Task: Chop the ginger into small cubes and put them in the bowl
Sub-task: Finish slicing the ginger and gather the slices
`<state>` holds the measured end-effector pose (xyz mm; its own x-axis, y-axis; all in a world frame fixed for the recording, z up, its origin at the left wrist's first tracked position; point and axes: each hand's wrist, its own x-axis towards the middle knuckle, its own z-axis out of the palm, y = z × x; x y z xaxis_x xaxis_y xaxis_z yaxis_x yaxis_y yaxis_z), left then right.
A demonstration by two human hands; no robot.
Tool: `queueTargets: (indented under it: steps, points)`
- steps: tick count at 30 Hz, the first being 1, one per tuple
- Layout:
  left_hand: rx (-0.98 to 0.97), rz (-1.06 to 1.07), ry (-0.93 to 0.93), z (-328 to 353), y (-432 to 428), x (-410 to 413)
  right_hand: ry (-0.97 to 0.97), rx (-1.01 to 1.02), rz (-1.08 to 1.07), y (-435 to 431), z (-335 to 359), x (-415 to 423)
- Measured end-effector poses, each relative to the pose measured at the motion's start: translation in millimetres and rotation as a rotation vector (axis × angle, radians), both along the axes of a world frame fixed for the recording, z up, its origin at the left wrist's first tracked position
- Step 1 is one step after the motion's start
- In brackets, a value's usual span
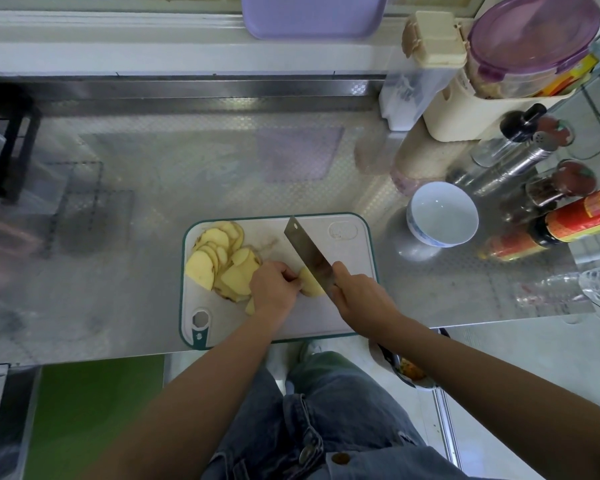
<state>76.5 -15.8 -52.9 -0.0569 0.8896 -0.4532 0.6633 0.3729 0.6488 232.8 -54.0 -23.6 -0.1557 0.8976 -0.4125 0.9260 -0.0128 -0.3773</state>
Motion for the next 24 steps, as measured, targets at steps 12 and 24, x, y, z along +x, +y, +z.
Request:
queueTargets:
  steps: [12, 24]
  points:
    - [-0.011, 0.011, -0.026, 0, 1, 0, -0.063, -0.060, 0.039, -6, 2, -4]
    - [-0.031, 0.031, 0.002, 0, -1, -2, 0.007, 0.009, -0.032, 3, -3, -11]
